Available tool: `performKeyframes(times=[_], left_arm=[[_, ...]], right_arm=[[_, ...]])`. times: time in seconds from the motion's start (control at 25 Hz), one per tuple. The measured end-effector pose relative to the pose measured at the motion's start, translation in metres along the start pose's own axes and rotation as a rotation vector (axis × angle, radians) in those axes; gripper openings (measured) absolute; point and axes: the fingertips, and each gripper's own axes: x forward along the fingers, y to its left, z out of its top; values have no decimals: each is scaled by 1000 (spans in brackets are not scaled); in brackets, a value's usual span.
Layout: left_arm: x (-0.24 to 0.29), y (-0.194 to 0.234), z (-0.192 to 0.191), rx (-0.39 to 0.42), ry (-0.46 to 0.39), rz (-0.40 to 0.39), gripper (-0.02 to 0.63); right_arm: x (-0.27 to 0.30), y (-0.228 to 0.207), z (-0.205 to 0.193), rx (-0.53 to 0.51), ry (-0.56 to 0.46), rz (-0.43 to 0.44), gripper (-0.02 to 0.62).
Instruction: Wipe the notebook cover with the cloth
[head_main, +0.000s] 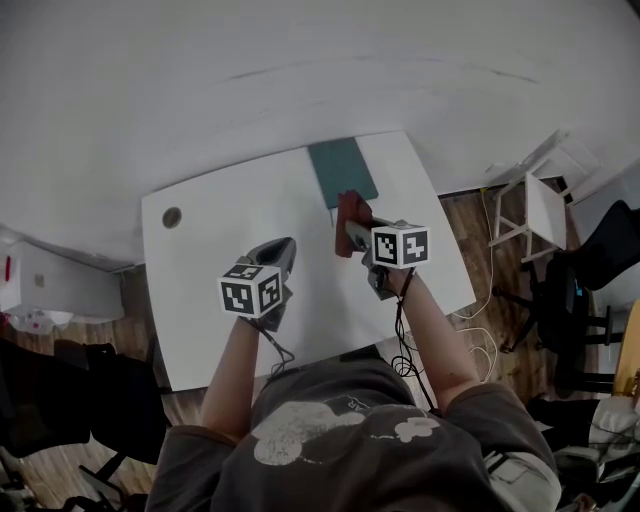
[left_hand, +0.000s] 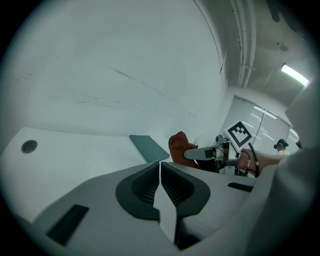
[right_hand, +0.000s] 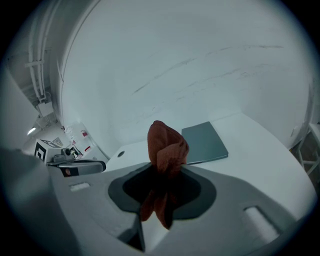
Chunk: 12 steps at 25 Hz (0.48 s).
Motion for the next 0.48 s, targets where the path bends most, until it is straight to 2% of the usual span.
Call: performKeyframes(times=[0.2, 0.48], left_arm=[[-31, 7, -13, 5, -3, -48, 5], [-74, 5, -32, 74, -33, -121, 5]], right_arm=[[-7, 34, -25, 20, -22, -23, 109], [-22, 74, -55, 46, -62, -69, 109]])
